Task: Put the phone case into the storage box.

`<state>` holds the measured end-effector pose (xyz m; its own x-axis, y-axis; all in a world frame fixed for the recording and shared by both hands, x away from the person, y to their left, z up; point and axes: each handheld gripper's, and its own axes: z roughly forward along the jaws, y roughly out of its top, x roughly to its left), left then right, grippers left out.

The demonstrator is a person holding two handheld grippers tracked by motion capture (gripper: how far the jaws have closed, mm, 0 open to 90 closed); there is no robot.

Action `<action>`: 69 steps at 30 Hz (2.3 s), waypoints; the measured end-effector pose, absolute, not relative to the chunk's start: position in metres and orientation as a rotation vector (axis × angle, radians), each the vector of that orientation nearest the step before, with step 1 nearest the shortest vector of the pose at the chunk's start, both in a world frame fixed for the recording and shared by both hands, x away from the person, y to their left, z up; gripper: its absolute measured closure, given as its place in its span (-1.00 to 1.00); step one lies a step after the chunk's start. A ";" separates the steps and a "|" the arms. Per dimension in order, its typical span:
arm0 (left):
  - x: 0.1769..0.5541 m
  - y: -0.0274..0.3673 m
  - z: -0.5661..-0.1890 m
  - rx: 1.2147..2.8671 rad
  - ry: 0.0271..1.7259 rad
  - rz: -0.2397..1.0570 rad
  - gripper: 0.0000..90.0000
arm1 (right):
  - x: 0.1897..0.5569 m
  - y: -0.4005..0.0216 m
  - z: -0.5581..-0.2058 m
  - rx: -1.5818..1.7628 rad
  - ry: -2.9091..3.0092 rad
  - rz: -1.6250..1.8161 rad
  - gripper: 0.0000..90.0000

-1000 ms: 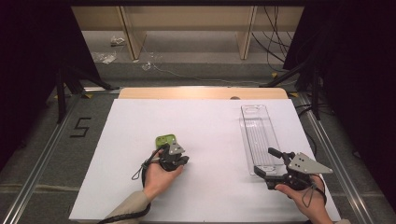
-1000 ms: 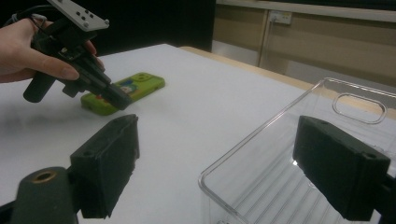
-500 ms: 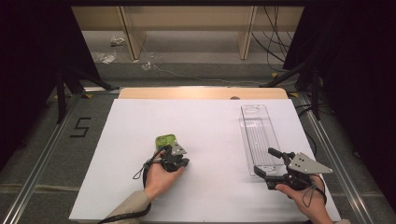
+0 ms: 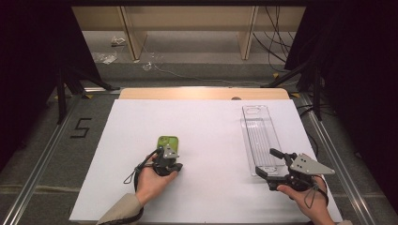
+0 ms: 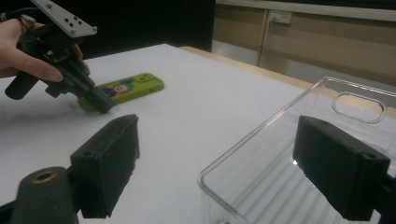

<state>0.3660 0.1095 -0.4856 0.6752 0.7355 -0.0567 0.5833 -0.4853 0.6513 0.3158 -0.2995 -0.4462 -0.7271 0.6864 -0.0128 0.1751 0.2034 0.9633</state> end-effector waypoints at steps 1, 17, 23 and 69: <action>0.365 0.112 -0.485 2.238 1.016 0.308 1.00 | 0.316 -0.300 -0.446 0.800 2.042 1.542 -0.65; 0.359 0.150 -0.482 2.278 1.105 0.390 1.00 | 0.316 -0.299 -0.446 0.796 2.043 1.540 -0.65; 0.360 0.151 -0.482 2.283 1.107 0.387 0.99 | 0.316 -0.299 -0.446 0.797 2.043 1.540 -0.65; 0.436 0.152 -0.475 2.515 1.219 0.323 -1.00 | 0.315 -0.299 -0.445 0.791 2.044 1.543 -0.65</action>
